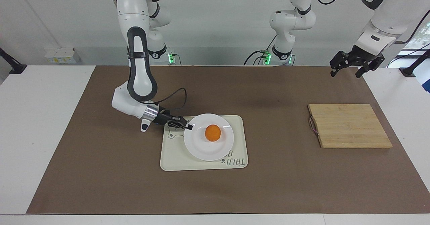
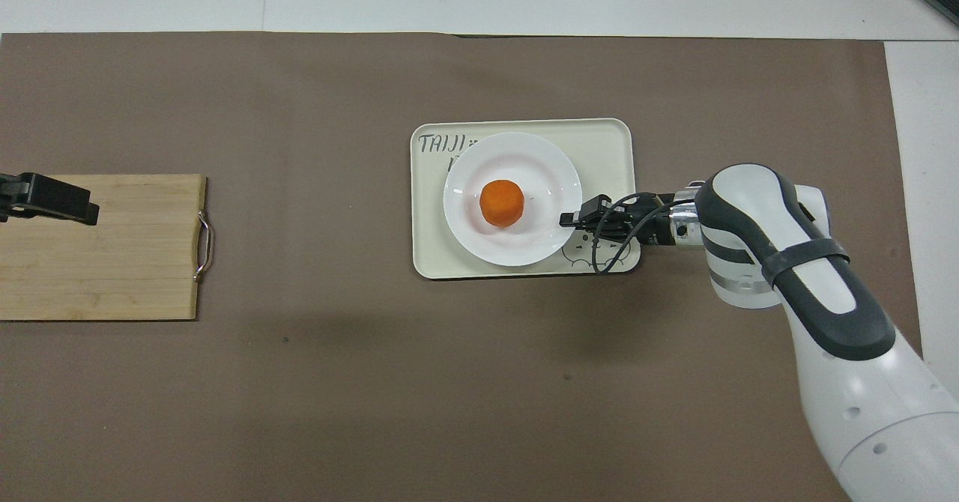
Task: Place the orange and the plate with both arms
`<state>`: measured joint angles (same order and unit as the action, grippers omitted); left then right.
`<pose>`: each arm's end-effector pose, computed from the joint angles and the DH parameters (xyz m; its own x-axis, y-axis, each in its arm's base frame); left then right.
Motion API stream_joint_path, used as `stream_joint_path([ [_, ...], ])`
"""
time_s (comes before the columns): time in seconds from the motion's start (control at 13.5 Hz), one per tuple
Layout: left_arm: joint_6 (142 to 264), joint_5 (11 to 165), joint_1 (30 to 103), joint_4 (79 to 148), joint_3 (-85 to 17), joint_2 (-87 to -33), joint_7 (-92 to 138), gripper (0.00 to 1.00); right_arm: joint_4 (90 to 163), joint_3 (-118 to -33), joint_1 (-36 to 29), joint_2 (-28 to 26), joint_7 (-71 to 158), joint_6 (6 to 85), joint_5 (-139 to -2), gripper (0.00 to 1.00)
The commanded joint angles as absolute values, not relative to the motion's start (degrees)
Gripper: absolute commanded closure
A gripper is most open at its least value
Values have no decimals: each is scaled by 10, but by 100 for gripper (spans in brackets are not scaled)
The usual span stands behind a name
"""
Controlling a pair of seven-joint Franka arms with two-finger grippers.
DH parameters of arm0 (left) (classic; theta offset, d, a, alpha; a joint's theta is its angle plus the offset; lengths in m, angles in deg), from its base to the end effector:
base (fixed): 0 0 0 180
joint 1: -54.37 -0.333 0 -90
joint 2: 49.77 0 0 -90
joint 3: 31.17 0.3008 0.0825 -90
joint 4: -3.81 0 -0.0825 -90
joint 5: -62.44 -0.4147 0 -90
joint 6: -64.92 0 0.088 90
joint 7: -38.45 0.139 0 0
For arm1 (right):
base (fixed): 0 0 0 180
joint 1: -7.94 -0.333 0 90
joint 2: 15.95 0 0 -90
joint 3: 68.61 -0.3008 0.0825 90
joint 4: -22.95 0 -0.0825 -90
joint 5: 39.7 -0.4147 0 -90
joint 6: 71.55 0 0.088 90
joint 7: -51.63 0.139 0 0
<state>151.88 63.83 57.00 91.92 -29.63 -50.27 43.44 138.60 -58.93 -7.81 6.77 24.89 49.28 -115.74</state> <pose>0.5815 -0.0146 0.5842 0.9939 -0.1072 -0.0266 -0.1065 -0.9940 0.0264 0.6024 0.1360 0.2005 0.9542 -0.2368 -0.1829 -0.2846 -0.5296 -0.7991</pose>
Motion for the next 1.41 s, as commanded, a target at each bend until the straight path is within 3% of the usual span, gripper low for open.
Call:
stream_joint_path([
  [0.0,1511,638,565,922,-299,-497,430,0,1392,-591,-73,55,241,499,-1123,0],
  [0.52,1511,638,565,922,-299,-497,430,0,1353,-582,-61,29,309,499,-977,0],
  [0.97,1511,638,565,922,-299,-497,430,0,1342,-569,-44,-56,443,492,-760,0],
  [1.34,1511,638,565,922,-299,-497,430,0,1341,-569,11,-115,481,396,-656,0],
])
